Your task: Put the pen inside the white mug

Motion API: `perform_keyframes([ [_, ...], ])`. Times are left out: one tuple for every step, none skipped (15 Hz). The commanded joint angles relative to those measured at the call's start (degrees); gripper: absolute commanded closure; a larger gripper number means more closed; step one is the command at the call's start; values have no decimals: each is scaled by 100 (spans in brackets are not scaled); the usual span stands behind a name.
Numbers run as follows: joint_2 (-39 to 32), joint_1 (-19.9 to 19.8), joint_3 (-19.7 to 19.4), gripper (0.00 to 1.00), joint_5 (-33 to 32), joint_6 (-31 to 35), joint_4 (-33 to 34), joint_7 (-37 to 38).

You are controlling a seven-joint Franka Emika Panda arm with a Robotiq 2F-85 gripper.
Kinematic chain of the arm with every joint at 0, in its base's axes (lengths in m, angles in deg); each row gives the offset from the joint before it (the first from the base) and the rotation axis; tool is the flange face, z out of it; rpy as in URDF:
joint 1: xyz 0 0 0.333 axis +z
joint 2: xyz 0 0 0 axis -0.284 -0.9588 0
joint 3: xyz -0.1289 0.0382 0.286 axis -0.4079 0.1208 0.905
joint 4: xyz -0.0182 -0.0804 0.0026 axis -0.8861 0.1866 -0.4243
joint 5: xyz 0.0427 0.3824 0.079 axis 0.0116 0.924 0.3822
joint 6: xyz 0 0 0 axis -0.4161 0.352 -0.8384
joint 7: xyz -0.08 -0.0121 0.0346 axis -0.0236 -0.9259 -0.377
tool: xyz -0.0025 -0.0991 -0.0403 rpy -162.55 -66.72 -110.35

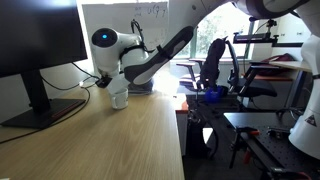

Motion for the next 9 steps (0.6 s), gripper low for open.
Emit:
perform_keyframes([
  [207, -165, 226, 30, 340, 62, 57, -639],
  [366, -221, 359, 22, 584, 1, -14, -966],
  [588, -277, 541, 15, 906, -56, -156, -1424],
  [792, -331, 711, 8, 1286, -111, -281, -1912],
  [962, -362, 822, 1, 1570, -126, -373, -2328],
  [1112, -406, 954, 0, 1877, -239, -434, -2758],
  [1258, -434, 1062, 0, 2147, -378, -508, -3147],
  [1395, -454, 1157, 0, 2398, -541, -589, -3538],
  [1501, -475, 1240, 0, 2602, -781, -639, -3878],
])
